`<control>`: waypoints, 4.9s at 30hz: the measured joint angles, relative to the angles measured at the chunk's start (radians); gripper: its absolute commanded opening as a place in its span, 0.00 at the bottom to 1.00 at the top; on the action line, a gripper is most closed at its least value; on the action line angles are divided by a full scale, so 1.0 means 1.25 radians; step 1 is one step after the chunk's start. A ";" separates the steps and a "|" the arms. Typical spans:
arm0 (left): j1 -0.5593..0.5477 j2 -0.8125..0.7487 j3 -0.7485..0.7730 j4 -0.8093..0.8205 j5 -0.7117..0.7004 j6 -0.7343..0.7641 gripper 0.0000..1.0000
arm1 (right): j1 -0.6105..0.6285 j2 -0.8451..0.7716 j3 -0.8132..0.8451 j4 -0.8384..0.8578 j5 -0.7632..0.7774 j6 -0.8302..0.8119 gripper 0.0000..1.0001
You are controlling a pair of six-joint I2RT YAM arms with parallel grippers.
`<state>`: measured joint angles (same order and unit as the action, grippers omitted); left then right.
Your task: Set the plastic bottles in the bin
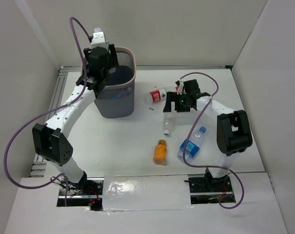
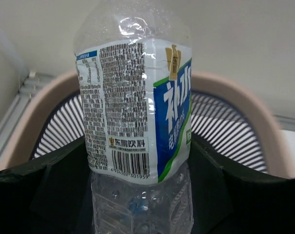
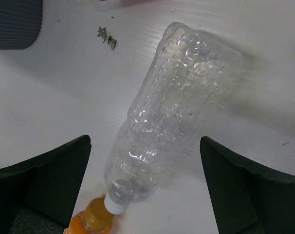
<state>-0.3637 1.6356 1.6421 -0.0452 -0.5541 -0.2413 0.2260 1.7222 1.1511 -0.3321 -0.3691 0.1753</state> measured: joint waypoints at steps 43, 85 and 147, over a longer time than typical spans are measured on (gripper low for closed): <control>-0.648 -0.304 -0.791 -0.082 0.148 -0.339 1.00 | 0.187 0.377 1.056 0.274 -0.260 0.038 0.29; -0.613 0.036 -0.446 -0.083 0.286 -0.268 0.20 | -0.402 -0.590 -0.180 -0.338 -0.258 -0.908 0.45; -0.588 -0.519 -0.617 -0.240 0.129 -0.315 1.00 | -0.226 -0.245 -0.367 -0.453 -0.161 -1.724 0.95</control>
<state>-1.0985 0.9863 0.8707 -0.3458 -0.3931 -0.6350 -0.0570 1.4162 0.6930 -0.8982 -0.5709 -1.9793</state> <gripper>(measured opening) 1.001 0.997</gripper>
